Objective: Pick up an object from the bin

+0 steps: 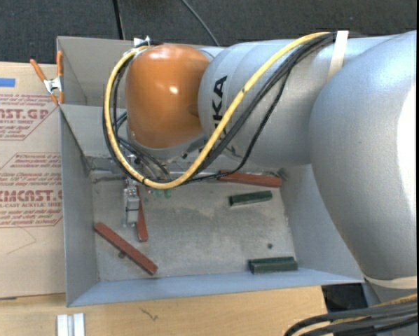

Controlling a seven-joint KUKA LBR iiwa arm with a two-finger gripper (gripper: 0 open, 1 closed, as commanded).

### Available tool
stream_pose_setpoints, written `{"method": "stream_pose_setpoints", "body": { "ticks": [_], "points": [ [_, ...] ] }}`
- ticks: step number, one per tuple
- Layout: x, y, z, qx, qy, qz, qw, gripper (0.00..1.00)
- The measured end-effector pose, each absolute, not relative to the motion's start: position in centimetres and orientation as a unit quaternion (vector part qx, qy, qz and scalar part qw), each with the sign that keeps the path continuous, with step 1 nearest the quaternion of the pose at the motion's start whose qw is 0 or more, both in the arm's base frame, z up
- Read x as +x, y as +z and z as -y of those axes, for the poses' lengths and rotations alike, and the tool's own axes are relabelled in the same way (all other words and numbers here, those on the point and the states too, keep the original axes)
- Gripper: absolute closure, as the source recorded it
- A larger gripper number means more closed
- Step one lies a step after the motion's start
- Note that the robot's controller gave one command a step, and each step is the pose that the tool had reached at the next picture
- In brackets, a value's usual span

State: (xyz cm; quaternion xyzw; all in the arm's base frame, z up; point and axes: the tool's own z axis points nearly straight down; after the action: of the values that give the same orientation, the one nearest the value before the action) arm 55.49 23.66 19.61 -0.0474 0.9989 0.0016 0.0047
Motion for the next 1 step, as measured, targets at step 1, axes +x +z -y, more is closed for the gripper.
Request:
{"method": "stream_pose_setpoints", "body": {
  "ticks": [1],
  "points": [
    [53.32,12.62,-22.67,-0.009,0.001,-1.0,0.002,0.0]
  ]
}}
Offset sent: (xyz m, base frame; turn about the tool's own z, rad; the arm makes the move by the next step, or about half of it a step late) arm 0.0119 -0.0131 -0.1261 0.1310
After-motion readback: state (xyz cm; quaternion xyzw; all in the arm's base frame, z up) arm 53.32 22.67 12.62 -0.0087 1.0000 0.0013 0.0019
